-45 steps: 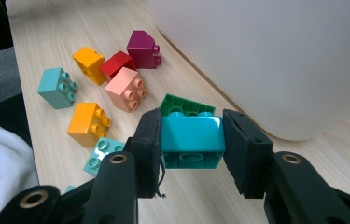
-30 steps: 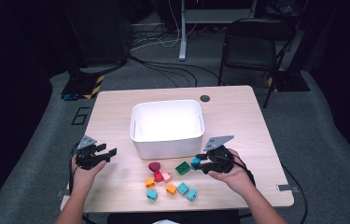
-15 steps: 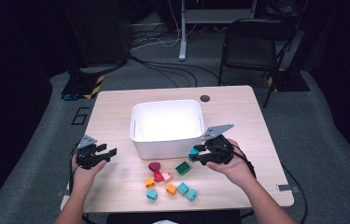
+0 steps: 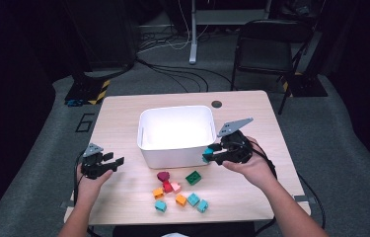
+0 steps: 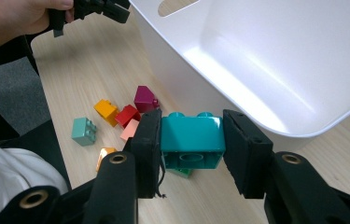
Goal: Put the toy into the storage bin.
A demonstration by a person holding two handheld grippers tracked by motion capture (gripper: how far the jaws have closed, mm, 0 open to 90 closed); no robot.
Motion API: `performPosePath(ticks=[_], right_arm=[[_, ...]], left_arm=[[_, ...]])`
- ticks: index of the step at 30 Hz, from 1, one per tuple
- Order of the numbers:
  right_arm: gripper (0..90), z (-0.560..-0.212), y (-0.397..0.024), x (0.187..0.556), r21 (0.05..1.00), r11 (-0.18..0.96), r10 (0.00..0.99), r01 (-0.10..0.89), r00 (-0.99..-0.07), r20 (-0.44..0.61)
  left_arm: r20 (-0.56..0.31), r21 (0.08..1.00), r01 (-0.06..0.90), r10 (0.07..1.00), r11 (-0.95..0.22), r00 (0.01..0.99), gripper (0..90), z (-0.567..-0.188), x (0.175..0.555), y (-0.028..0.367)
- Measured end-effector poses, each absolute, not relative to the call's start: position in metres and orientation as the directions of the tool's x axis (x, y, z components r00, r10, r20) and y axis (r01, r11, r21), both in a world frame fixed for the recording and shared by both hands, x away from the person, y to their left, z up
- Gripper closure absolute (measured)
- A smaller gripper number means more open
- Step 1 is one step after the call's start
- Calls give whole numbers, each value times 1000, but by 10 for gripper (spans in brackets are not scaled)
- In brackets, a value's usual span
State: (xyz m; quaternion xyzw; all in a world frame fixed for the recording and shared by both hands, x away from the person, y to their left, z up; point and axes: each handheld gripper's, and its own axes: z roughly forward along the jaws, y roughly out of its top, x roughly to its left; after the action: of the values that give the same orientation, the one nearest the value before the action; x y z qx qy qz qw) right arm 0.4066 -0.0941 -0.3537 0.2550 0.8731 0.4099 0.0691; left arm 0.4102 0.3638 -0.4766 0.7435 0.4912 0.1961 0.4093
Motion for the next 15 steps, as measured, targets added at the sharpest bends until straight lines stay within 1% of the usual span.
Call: performPosePath(ticks=[15], right_arm=[[585, -321, -86, 419, 765, 526, 502, 371, -862, 73]], left_arm=[[-107, 801, 569, 891, -186, 442, 422, -477, 410, 363]])
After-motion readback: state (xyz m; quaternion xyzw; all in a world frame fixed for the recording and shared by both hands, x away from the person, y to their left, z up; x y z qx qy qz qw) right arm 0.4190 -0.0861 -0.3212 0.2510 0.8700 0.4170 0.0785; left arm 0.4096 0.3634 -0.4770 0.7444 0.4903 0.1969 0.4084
